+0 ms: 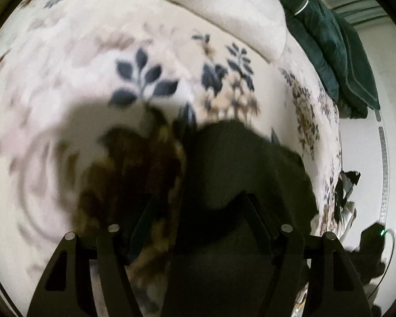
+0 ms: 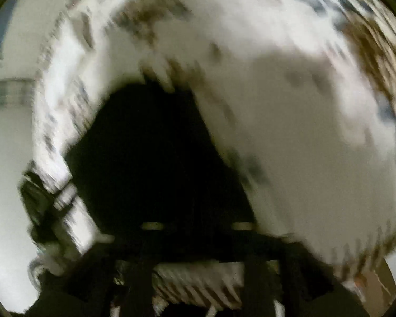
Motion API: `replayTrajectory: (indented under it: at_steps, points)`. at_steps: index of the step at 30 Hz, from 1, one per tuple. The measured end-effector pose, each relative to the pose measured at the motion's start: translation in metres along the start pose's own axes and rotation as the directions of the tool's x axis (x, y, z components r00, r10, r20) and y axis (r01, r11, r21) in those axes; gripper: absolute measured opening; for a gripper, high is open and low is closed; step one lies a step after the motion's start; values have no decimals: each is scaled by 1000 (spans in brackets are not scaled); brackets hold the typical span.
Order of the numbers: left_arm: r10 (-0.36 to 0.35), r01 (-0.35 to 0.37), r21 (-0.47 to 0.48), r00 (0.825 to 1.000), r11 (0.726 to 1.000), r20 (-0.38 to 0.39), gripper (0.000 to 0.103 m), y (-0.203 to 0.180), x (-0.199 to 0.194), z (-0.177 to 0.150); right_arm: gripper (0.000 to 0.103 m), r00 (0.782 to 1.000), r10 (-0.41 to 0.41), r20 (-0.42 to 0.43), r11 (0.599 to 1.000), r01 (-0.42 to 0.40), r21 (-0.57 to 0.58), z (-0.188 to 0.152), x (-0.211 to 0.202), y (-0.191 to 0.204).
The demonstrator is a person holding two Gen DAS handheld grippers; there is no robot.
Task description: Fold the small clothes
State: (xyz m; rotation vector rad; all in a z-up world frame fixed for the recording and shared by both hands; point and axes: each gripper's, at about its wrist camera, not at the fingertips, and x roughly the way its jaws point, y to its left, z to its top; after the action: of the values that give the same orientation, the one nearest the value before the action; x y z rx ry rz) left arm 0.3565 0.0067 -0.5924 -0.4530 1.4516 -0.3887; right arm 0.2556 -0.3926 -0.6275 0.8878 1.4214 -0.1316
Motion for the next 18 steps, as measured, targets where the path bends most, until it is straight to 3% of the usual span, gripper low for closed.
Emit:
replayTrajectory:
  at_steps: [3,6,7,8,11,13,15,18]
  points:
    - [-5,5,1,1000,1000,1,67,0,11,12,59,1000,17,19,998,-16,-57,44,27,22]
    - [-38,38,-8,999,999,8,67,0,18,22,58,999,-11,-34,996,8,-91,75,66,36]
    - [-47,47,-9,999,999,16,67,-1,18,25,41,999,6,-35,996,-9,-94,81,72,37]
    - [-51,51,-5,998,999,27,66,-3,18,27,7,1000,2,-25,995,-5,-101,82,72,40]
    - [-58,56,33,996,998,66,65,-10,14,32,5,996,-53,78,981,66,-180,86,54,57]
    - [-58,54,52,996,997,71,60,-13,15,35,5,987,-96,128,981,116,-157,99,46,58]
    - [-54,51,52,996,997,64,60,-14,21,42,2,976,-173,136,974,190,-127,114,52,49]
    - [-66,65,38,998,997,21,60,-10,31,50,2,990,-127,57,982,134,-132,120,68,44]
